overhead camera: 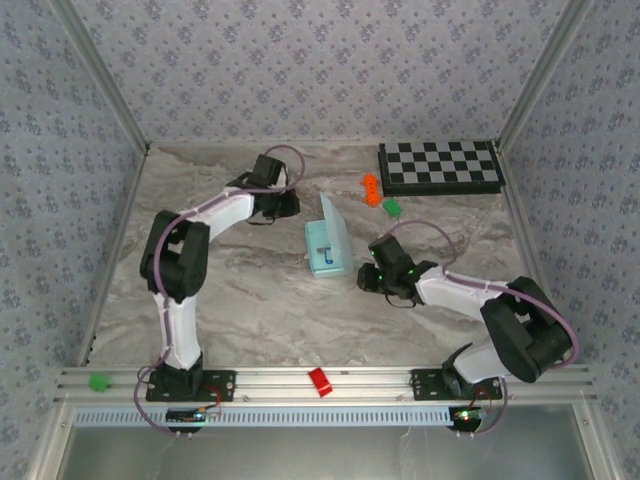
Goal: Fold the paper box
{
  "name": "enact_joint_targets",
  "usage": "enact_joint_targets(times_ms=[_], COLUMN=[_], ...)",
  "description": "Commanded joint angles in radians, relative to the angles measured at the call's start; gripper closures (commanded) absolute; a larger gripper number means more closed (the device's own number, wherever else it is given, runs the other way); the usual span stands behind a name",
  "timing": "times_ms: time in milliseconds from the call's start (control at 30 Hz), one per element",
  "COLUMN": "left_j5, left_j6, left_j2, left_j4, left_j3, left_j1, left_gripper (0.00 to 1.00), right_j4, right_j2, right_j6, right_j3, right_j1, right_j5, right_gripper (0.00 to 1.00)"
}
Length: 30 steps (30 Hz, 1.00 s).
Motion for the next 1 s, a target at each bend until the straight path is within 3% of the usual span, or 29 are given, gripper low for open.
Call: enact_joint_targets(times_ms=[0, 167, 400, 667, 967], left_j5=[0.136, 0.223, 0.288, 0.259, 0.221], left_j6=[0.030, 0.041, 0.069, 0.073, -0.039], left_j2=[0.079, 0.144, 0.088, -0.027, -0.171], left_j4=[-0.027, -0.046, -0.027, 0.015, 0.129], left_j3=[0.101, 0.140, 0.025, -0.153, -0.374], left_j1=[0.003, -0.001, -0.003, -0.005, -0.035], left_gripper=[0.86, 0.85, 0.87, 0.88, 0.88], right_j4=[0.051, 0.092, 0.101, 0.084, 0.053], right_j2=[0.009, 0.048, 0.089, 0.165, 0.270], right_j6=[0.068, 0.080, 0.061, -0.010, -0.082], right_j3=[-0.010, 0.003, 0.051, 0.133, 0.238], right_j1=[0.013, 0.009, -0.016, -0.079, -0.134], right_j5=[0.005, -0.018, -0.025, -0.075, -0.115], right_gripper=[0.75, 0.76, 0.77, 0.77, 0.77])
